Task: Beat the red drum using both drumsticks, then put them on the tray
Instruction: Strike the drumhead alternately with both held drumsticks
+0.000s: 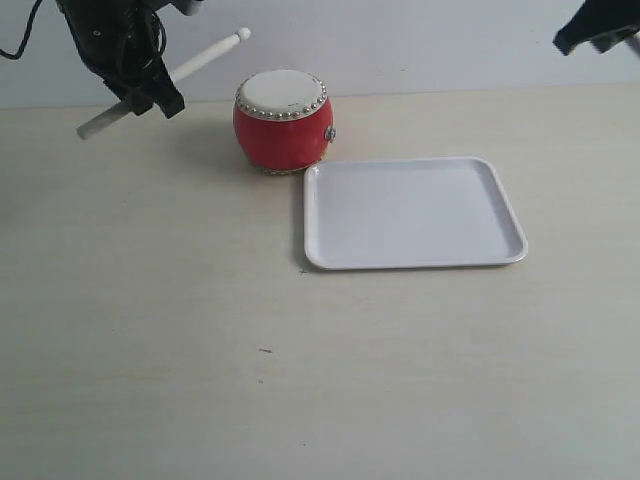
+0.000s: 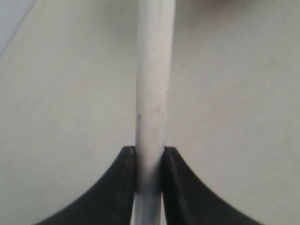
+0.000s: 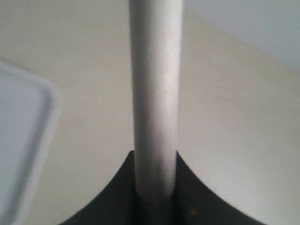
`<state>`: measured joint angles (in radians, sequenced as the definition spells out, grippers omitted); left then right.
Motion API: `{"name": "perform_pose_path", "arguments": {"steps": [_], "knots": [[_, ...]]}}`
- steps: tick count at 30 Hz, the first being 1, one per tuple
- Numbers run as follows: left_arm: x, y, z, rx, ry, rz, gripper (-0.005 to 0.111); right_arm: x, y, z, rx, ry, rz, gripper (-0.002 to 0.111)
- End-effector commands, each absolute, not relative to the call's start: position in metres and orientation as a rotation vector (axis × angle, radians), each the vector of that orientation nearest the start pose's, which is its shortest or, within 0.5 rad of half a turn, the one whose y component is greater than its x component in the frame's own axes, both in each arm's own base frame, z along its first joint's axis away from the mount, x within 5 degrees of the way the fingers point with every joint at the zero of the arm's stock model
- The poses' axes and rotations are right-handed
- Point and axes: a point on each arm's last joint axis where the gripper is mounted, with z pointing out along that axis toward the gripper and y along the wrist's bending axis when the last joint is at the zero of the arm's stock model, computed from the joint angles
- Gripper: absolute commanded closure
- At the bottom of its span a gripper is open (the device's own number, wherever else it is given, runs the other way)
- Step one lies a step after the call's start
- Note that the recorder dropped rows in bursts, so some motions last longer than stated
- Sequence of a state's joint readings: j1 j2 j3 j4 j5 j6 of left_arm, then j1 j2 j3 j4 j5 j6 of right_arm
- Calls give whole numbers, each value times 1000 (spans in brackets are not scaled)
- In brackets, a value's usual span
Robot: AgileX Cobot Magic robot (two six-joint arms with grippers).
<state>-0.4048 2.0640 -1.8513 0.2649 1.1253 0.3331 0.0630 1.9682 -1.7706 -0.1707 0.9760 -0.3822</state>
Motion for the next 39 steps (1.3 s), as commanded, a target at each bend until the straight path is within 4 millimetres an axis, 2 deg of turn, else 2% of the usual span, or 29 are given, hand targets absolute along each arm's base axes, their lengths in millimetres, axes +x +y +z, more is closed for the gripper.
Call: {"name": "perform_pose_path", "arguments": {"steps": [1, 3, 7, 11, 16, 18, 23, 27, 30, 31, 33, 37, 39], "knots": [[422, -160, 269, 1091, 2515, 323, 107, 418, 91, 289, -952, 2626, 258, 108], [421, -160, 269, 1091, 2516, 323, 107, 413, 121, 286, -1070, 2586, 284, 108], [420, -162, 268, 1080, 2529, 275, 107, 407, 170, 271, -1206, 2584, 181, 108], [418, -166, 267, 1098, 2533, 212, 107, 413, 193, 254, -1189, 2627, 85, 108], [418, -166, 267, 1105, 2532, 216, 107, 427, 200, 227, -1185, 2667, 58, 108], [418, -166, 267, 1105, 2532, 216, 107, 429, 201, 224, -1186, 2670, 56, 108], [419, -169, 261, 1089, 2551, 177, 107, 437, 202, 246, -1090, 2623, 33, 108], [425, -175, 234, 1096, 2606, 117, 107, 442, 202, 267, -1007, 2578, 6, 108], [433, -177, 184, 1138, 2722, 154, 107, 444, 203, 259, -1012, 2594, 14, 108], [434, -175, 179, 1112, 2739, 180, 107, 445, 203, 255, -1014, 2601, 13, 108], [435, -171, 187, 1047, 2751, 238, 107, 449, 205, 237, -1064, 2621, 4, 108], [421, -167, 256, 980, 2658, 213, 107, 458, 210, 175, -1111, 2735, -4, 108], [413, -164, 284, 949, 2606, 190, 107, 460, 210, 158, -1122, 2768, -6, 108]]}}
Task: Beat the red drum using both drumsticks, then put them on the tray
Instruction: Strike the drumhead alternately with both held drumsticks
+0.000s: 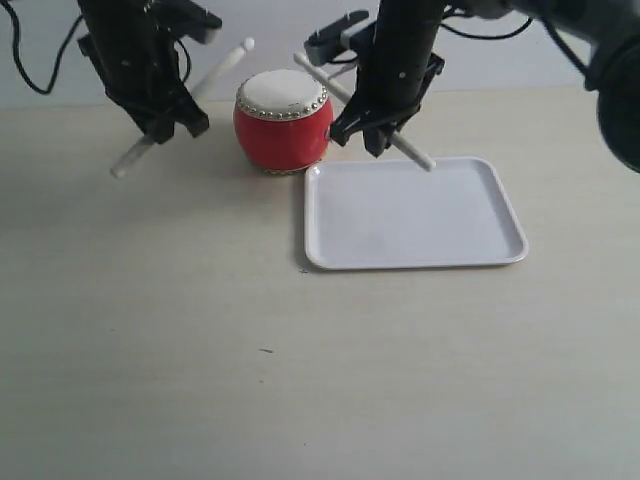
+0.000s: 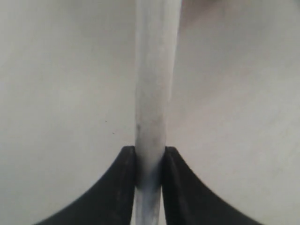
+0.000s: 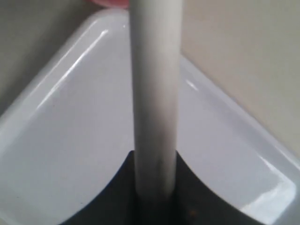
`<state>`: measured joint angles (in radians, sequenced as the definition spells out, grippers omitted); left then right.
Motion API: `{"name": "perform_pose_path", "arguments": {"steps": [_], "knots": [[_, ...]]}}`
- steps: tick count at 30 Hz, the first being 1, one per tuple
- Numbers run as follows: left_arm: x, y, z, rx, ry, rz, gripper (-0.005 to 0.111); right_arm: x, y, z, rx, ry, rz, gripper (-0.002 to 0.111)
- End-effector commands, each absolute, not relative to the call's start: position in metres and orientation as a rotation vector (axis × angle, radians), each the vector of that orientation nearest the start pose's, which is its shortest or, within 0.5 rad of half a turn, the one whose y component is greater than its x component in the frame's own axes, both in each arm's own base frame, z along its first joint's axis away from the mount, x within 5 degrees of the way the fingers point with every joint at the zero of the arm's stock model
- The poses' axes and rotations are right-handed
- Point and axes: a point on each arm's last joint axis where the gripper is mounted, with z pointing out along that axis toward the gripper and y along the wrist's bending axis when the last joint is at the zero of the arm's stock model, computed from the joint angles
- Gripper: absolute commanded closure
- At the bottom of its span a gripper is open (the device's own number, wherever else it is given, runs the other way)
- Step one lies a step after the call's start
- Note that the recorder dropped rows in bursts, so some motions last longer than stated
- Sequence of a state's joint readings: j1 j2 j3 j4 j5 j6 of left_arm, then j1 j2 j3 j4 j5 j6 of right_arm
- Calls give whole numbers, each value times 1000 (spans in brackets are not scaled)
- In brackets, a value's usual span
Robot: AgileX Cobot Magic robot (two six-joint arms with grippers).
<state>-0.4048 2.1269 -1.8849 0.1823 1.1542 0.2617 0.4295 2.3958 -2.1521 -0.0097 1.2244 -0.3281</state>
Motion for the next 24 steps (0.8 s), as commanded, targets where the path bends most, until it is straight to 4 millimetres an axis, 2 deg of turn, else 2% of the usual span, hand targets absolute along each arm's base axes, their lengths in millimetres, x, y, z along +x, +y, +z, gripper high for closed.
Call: {"name": "perform_pose_path", "arguments": {"steps": [1, 3, 6, 8, 9, 10, 11, 13, 16, 17, 18, 19, 20, 21, 23, 24], "knots": [[409, -163, 294, 938, 2587, 180, 107, 460, 210, 153, -1113, 2781, -6, 108], [406, -162, 300, 931, 2583, 167, 107, 460, 209, 157, -1094, 2780, -26, 108], [408, -167, 288, 932, 2608, 114, 107, 458, 206, 191, -1024, 2733, -42, 108], [415, -174, 260, 959, 2667, 52, 107, 451, 204, 234, -964, 2664, -14, 108], [421, -179, 234, 963, 2719, 23, 107, 444, 204, 259, -938, 2623, 44, 108], [425, -181, 220, 955, 2741, 23, 107, 438, 205, 274, -921, 2597, 93, 108], [431, -184, 193, 966, 2785, 27, 107, 431, 207, 291, -917, 2562, 183, 108], [434, -185, 176, 972, 2831, 39, 107, 428, 209, 297, -952, 2534, 219, 108], [434, -183, 185, 945, 2849, 48, 107, 435, 212, 273, -973, 2581, 212, 108], [434, -183, 201, 935, 2837, 46, 107, 441, 215, 249, -986, 2630, 213, 108], [434, -183, 213, 922, 2809, 41, 107, 445, 217, 232, -994, 2663, 214, 108], [432, -182, 237, 898, 2752, 32, 107, 451, 220, 197, -1012, 2731, 214, 108], [430, -181, 250, 888, 2723, 28, 107, 453, 220, 180, -1023, 2763, 204, 108], [426, -179, 273, 870, 2674, 21, 107, 455, 220, 155, -1039, 2810, 187, 108], [417, -177, 297, 865, 2621, 13, 107, 459, 221, 142, -1033, 2821, 162, 108], [416, -176, 302, 867, 2609, 13, 107, 459, 220, 144, -1021, 2829, 159, 108]]}}
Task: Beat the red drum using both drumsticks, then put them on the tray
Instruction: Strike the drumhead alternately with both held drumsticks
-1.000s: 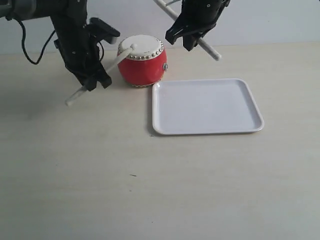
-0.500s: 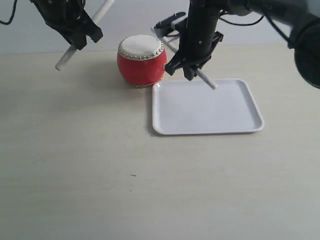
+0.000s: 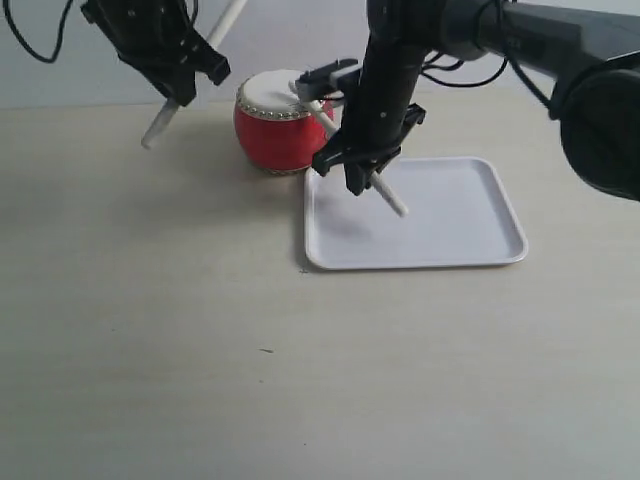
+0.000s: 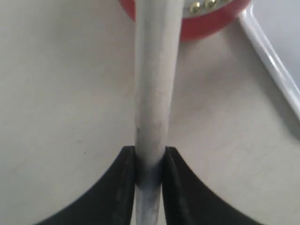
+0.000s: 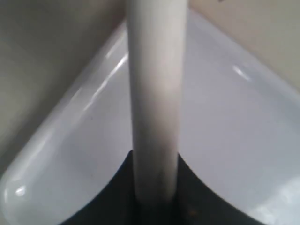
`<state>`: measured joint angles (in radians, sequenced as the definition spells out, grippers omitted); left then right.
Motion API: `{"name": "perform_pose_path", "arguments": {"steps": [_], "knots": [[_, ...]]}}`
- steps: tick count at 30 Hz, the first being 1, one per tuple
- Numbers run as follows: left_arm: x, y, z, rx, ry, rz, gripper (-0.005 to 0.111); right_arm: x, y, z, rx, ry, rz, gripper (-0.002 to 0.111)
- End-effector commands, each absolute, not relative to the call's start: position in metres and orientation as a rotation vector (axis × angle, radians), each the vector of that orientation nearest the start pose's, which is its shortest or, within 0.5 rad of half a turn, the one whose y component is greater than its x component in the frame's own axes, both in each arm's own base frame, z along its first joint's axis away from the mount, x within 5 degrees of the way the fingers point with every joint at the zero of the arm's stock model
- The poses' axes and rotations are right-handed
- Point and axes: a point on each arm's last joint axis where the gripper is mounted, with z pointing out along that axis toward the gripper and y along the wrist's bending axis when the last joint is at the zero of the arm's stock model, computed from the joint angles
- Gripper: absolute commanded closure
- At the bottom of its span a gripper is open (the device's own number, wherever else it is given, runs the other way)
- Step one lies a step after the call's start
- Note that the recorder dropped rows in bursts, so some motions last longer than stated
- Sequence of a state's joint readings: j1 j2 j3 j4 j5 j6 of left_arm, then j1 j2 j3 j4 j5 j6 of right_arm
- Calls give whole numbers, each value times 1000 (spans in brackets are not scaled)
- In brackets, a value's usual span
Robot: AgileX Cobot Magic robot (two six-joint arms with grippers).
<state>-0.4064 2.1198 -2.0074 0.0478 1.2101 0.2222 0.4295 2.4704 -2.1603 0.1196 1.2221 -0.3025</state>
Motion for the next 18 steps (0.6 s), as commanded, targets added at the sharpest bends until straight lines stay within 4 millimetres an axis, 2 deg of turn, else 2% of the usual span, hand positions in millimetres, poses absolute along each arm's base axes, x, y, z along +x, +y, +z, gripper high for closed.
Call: {"name": "perform_pose_path", "arguments": {"steps": [1, 3, 5, 8, 10, 12, 13, 15, 18], "knots": [[415, -175, 303, 864, 2606, 13, 107, 460, 221, 153, -1006, 2809, 159, 108], [417, -176, 301, 864, 2604, 12, 107, 463, 222, 173, -991, 2757, 163, 108], [421, -179, 288, 871, 2633, 1, 107, 463, 221, 205, -936, 2696, 165, 108], [427, -188, 246, 899, 2724, -56, 107, 455, 219, 251, -898, 2609, 188, 108], [433, -191, 208, 919, 2795, -57, 107, 447, 216, 280, -881, 2555, 212, 108], [438, -192, 174, 944, 2857, -34, 107, 441, 214, 298, -870, 2519, 226, 108], [439, -192, 162, 956, 2878, -15, 107, 439, 213, 304, -867, 2507, 226, 108], [441, -190, 154, 948, 2897, 5, 107, 439, 214, 304, -875, 2504, 240, 108], [439, -188, 168, 940, 2876, 5, 107, 447, 218, 278, -892, 2554, 242, 108]]}}
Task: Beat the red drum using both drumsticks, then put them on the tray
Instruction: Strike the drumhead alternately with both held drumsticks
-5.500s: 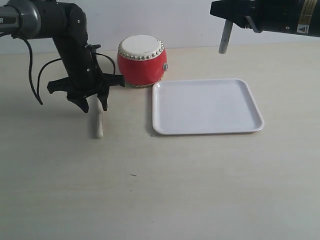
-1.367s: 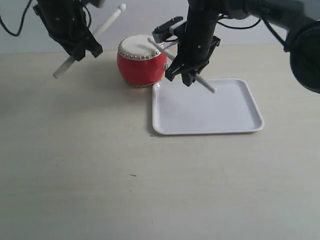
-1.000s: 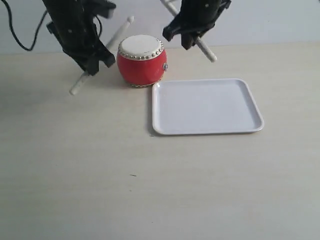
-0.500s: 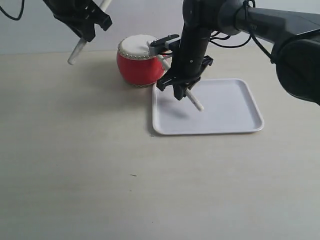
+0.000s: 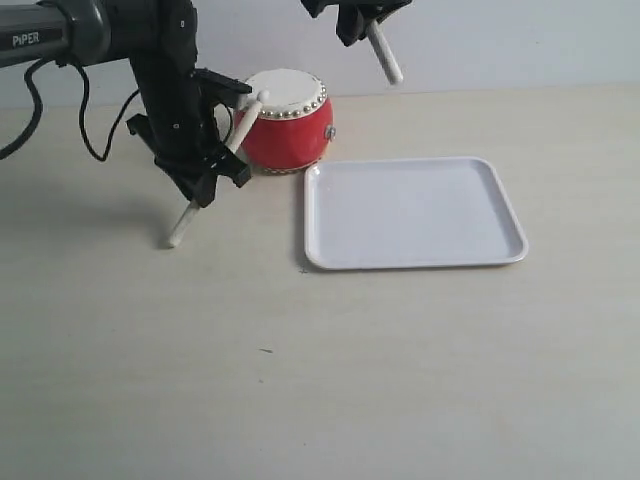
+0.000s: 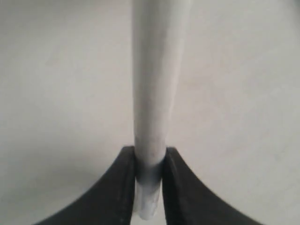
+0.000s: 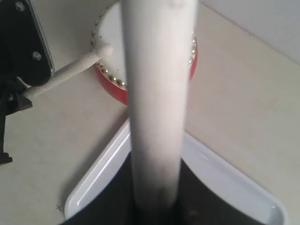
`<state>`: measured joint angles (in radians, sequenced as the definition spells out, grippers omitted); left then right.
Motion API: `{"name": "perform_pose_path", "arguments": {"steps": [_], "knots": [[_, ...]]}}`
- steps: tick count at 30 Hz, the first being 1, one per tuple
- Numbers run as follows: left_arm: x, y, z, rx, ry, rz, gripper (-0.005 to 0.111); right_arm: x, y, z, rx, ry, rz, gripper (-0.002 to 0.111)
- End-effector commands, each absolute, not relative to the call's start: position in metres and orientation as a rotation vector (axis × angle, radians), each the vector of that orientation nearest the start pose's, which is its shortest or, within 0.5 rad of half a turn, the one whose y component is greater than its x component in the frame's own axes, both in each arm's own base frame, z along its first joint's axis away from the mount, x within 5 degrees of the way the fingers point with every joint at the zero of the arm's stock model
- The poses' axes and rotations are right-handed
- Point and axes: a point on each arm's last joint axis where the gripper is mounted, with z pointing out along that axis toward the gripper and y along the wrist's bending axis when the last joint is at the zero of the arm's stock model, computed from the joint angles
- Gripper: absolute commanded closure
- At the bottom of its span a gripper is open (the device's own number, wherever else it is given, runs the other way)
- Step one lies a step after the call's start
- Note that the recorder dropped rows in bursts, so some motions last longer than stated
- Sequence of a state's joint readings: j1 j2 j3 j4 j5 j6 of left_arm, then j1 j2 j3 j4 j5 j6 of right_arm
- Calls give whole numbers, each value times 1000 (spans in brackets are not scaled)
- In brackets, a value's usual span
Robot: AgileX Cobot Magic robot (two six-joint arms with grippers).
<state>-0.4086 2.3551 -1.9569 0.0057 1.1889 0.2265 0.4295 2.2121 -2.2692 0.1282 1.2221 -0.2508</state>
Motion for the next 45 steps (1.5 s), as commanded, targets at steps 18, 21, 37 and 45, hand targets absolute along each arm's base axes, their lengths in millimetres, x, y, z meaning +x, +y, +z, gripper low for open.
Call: {"name": "perform_pose_path", "arguments": {"steps": [18, 21, 37, 45], "knots": [[397, -173, 332, 821, 2544, -83, 107, 465, 229, 181, -922, 2744, 259, 108], [404, -176, 308, 839, 2589, -83, 107, 457, 225, 234, -872, 2652, 272, 108], [438, -192, 167, 901, 2855, -44, 107, 421, 219, 325, -851, 2482, 427, 108], [426, -186, 253, 824, 2746, -67, 107, 452, 227, 183, -921, 2785, 323, 108]]}}
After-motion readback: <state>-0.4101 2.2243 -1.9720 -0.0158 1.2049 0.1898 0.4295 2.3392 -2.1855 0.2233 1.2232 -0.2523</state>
